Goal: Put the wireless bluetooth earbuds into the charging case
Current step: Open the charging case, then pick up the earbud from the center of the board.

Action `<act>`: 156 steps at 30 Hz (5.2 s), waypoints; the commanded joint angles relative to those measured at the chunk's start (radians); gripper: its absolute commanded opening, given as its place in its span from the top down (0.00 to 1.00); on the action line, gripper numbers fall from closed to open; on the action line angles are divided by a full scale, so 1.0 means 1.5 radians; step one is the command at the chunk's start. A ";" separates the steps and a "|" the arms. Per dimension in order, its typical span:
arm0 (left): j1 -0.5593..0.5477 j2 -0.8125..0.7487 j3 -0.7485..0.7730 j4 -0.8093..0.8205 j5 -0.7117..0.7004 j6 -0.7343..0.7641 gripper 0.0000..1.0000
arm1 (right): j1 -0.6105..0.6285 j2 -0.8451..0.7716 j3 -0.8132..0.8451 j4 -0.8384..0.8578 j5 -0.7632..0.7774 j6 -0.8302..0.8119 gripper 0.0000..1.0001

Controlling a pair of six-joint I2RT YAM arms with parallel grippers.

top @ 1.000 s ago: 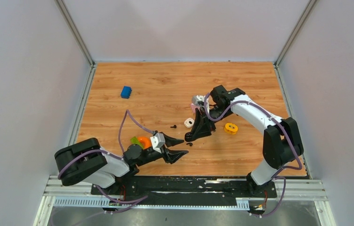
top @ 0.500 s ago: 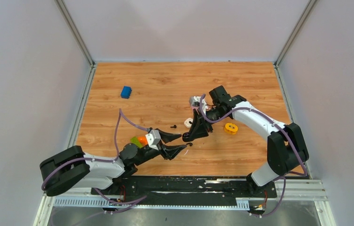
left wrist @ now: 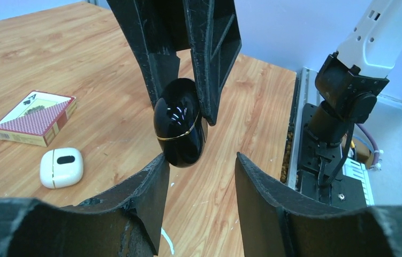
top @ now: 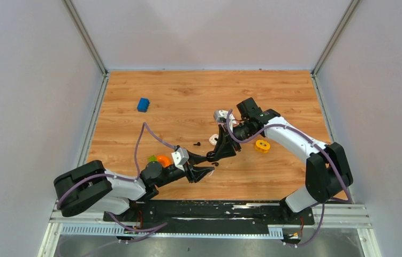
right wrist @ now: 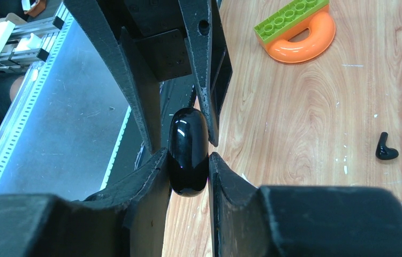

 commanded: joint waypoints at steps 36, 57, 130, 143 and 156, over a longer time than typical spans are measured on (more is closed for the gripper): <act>0.007 0.037 0.036 0.040 0.108 0.051 0.97 | 0.046 0.018 0.036 -0.066 0.021 -0.079 0.49; -0.035 0.056 0.013 0.070 0.096 0.177 1.00 | 0.035 0.034 0.086 -0.115 -0.004 -0.049 0.48; 0.003 -0.320 -0.102 -0.086 -0.272 0.173 1.00 | 0.158 0.150 -0.050 0.100 0.500 -0.210 0.55; 0.003 -0.311 -0.098 -0.095 -0.274 0.174 1.00 | 0.164 0.135 -0.021 0.040 0.473 -0.195 0.77; 0.002 -0.307 -0.083 -0.136 -0.267 0.190 1.00 | 0.145 0.107 0.124 -0.240 0.475 -0.113 0.80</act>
